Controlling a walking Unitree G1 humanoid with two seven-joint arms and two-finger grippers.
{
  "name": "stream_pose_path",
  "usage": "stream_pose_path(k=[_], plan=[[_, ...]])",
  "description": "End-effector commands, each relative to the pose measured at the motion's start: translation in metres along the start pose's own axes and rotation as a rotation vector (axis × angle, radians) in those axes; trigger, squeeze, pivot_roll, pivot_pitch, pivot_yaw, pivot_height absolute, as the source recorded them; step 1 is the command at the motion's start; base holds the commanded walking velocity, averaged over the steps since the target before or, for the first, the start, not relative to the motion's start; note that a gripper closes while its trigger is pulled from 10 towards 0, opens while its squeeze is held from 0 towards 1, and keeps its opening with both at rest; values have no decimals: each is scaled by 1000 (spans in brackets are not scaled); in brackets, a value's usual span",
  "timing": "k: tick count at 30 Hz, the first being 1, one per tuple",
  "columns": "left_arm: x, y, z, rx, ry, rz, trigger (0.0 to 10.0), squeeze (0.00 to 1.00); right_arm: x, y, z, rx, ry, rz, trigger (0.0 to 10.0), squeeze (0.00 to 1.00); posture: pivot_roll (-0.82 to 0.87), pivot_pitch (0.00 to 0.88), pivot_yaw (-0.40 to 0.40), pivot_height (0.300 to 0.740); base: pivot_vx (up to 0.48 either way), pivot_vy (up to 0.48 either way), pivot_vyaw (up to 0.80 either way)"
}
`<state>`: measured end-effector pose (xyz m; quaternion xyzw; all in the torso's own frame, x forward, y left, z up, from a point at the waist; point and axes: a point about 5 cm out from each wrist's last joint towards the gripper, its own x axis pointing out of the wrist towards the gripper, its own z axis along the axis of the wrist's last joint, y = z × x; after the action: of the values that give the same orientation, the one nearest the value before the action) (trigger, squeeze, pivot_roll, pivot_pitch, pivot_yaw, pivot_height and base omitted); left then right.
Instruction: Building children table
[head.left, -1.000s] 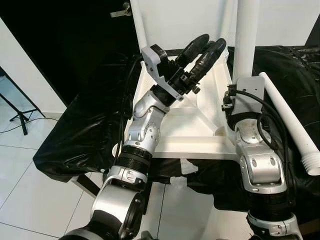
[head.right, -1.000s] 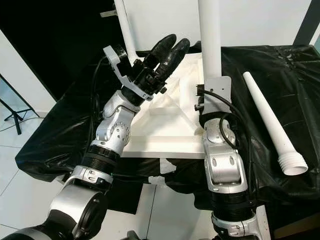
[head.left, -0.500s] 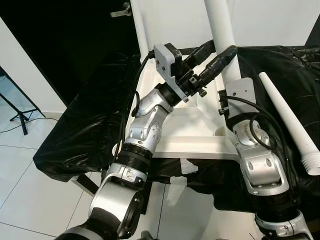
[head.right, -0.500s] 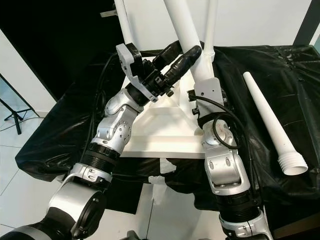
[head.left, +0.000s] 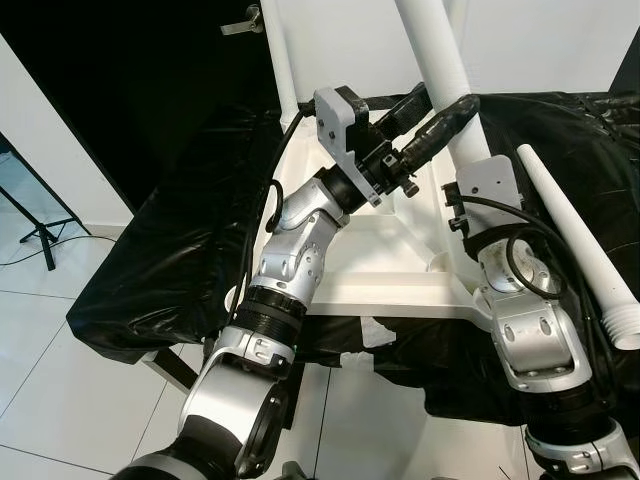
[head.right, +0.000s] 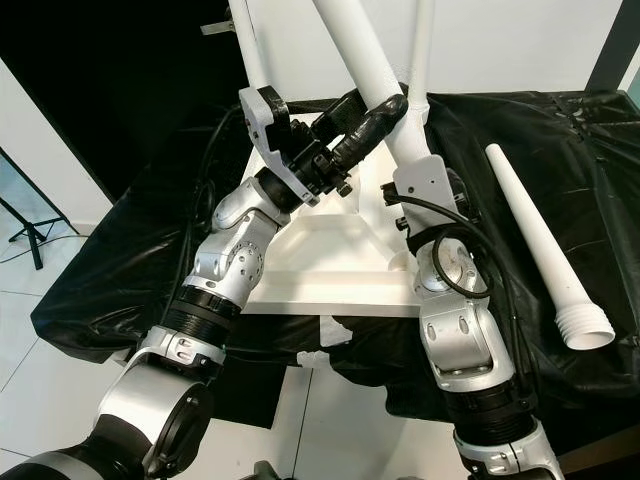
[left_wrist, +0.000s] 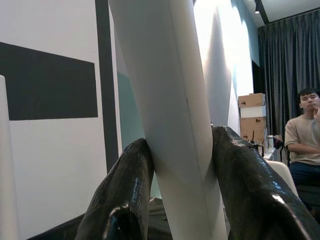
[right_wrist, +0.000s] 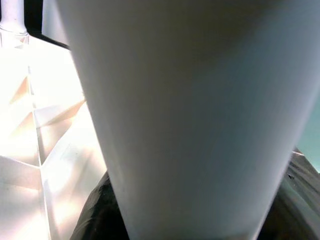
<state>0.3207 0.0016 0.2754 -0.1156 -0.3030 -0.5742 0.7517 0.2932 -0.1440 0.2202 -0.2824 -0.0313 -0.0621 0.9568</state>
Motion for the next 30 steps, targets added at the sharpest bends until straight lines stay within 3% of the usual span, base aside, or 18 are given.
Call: stream_pose_path(k=[1,7,8,9,11,12,13,14,15,16,18,19,22,23,25,28,29,30], plan=[[17,-20,-1,7,15,-169,0,0,-4,17,5,-26,-22,93,10000,0,-212,0,97,740,0,0,0],[17,-19,0,-38,12,-142,0,0,-3,17,6,-43,-31,109,10000,0,-208,0,93,740,0,0,0],[17,-19,1,-42,13,-138,8157,0,-3,17,5,-42,-29,107,10000,0,-205,0,92,740,0,0,0],[16,-20,2,-58,-3,-148,10000,0,-2,18,5,-40,-22,104,10000,0,-203,0,93,740,0,0,0],[15,-20,2,-63,-7,-152,10000,0,-2,18,4,-40,-20,104,10000,0,-203,0,93,740,0,0,0],[14,-21,2,-61,-5,-153,10000,675,-2,18,4,-40,-19,104,10000,0,-202,0,94,740,0,0,0],[14,-21,2,-61,-5,-153,10000,675,-2,18,4,-40,-19,104,10000,0,-202,0,94,740,0,0,0],[14,-20,2,-54,0,-144,10000,1000,-1,19,4,-40,-19,106,10000,0,-200,0,95,740,0,0,0],[14,-20,2,-54,0,-144,10000,1000,-1,19,4,-40,-19,106,10000,0,-200,0,95,740,0,0,0],[15,-20,3,-51,3,-133,4314,992,-1,20,5,-39,-19,110,10000,0,-198,0,97,740,0,0,0],[16,-20,3,-48,5,-126,4000,969,0,21,5,-39,-18,111,10000,0,-197,0,98,740,0,0,0],[16,-20,3,-48,5,-126,4000,969,0,21,5,-39,-18,111,10000,0,-197,0,98,740,0,0,0],[18,-20,3,-48,10,-123,4118,451,0,22,5,-41,-17,114,10000,0,-197,0,98,740,0,0,0],[18,-21,3,-45,16,-128,8157,173,0,22,5,-41,-17,116,10000,0,-198,0,100,740,0,0,0],[19,-22,2,-41,21,-128,10000,263,0,23,5,-41,-19,116,10000,0,-198,0,101,740,0,0,0],[19,-21,2,-34,27,-125,8471,263,1,23,6,-40,-20,116,10000,0,-199,0,103,740,0,0,0],[19,-20,0,-29,38,-109,1529,212,1,23,6,-39,-22,115,10000,0,-200,0,104,740,0,0,0],[19,-20,0,-29,38,-109,1529,212,1,23,6,-39,-22,115,10000,0,-200,0,104,740,0,0,0]])
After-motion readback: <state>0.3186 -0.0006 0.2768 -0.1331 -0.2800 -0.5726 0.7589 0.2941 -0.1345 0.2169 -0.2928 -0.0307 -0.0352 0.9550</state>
